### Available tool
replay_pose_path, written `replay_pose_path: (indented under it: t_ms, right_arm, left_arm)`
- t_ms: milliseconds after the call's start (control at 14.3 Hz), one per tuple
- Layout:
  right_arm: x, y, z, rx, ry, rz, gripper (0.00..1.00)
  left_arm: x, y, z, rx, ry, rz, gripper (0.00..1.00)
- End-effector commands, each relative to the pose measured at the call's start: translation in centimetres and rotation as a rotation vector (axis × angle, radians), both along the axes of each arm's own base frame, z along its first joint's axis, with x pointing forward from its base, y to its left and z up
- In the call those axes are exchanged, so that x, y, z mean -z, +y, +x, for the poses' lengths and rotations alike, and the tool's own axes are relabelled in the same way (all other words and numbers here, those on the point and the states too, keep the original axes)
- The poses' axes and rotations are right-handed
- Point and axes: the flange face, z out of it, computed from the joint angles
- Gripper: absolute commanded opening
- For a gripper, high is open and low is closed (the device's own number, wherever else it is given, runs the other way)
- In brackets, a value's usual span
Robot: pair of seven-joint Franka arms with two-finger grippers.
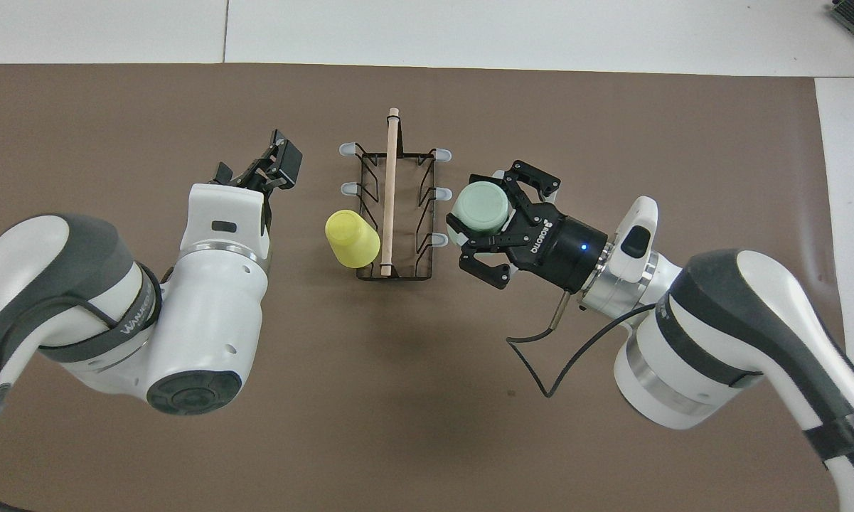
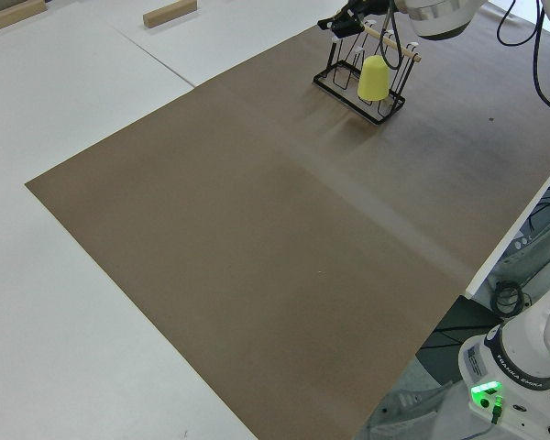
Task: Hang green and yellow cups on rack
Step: 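Hang the green cup on a rack peg while the left gripper withdraws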
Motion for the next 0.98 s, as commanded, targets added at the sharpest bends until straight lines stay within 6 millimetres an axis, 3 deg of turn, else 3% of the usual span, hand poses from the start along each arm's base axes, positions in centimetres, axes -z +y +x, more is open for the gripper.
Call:
replay_pose_path:
  t_ms: [0, 350, 420, 490, 910]
  right_arm:
    - [2.2, 0.9, -0.2, 0.023, -0.021, -0.010, 0.00]
    - [4.3, 1.9, -0.6, 0.023, -0.037, -0.036, 0.00]
    - [4.4, 2.0, -0.7, 0.024, -0.034, -0.034, 0.00]
    - [4.6, 1.9, -0.8, 0.024, -0.041, -0.045, 0.00]
    - [8.7, 2.3, -0.9, 0.005, -0.062, -0.043, 0.00]
  left_arm:
    - [-1.0, 1.3, 1.8, -0.039, -0.002, -0.022, 0.98]
    - [-3.3, 2.8, 3.2, -0.145, 0.014, -0.122, 0.94]
    - [-4.4, 3.4, 3.7, -0.187, 0.016, -0.166, 0.81]
    - [-5.5, 4.0, 4.3, -0.234, 0.027, -0.212, 0.75]
    - [-6.8, 6.5, 5.2, -0.205, 0.092, -0.162, 0.75]
